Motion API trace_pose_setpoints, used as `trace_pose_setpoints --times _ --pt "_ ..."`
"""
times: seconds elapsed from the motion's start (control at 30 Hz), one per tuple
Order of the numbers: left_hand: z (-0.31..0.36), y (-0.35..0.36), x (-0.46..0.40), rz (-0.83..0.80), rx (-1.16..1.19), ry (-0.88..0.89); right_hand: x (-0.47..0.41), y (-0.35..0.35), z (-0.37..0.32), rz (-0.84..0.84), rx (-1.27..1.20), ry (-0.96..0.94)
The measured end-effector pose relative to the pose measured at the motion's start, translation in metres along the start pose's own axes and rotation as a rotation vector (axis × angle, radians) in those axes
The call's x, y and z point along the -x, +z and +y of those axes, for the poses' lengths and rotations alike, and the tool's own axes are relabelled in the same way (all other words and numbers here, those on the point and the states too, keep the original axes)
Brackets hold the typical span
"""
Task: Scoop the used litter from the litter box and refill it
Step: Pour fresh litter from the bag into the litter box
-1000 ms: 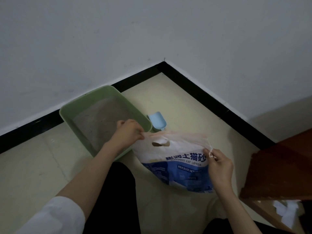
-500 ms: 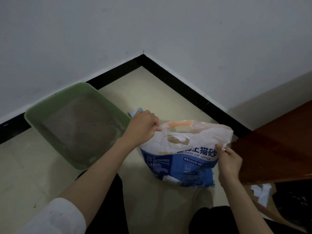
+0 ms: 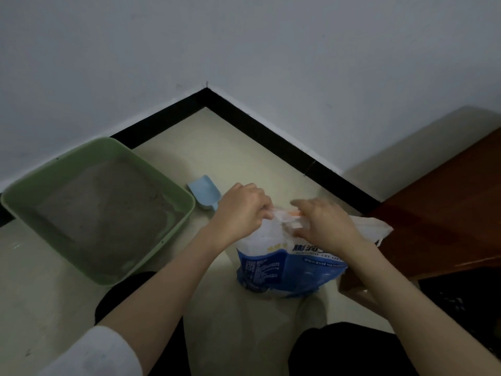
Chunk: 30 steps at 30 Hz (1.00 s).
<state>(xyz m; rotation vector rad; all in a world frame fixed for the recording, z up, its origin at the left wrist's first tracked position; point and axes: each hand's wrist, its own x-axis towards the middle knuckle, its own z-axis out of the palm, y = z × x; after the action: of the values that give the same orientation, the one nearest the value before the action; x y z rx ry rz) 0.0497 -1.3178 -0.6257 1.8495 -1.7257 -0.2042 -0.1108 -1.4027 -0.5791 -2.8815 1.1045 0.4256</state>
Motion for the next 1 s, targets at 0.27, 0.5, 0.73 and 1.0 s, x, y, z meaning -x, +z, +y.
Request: trace_pose_setpoints --times 0.27,0.5,0.73,1.0 --pt "0.001 0.013 -0.011 0.04 -0.048 0.001 -0.022 -0.019 0.028 -0.354 -0.435 -0.06" --pt "0.009 0.023 -0.012 0.325 -0.183 -0.156 -0.047 -0.012 0.056 -0.521 -0.86 -0.03" --pt "0.119 0.011 0.008 -0.02 0.125 -0.592 -0.029 -0.009 0.061 -0.534 -1.138 0.333" --pt "0.132 0.021 -0.043 0.016 1.33 -1.643 0.016 -0.01 0.05 -0.416 -1.159 0.466"
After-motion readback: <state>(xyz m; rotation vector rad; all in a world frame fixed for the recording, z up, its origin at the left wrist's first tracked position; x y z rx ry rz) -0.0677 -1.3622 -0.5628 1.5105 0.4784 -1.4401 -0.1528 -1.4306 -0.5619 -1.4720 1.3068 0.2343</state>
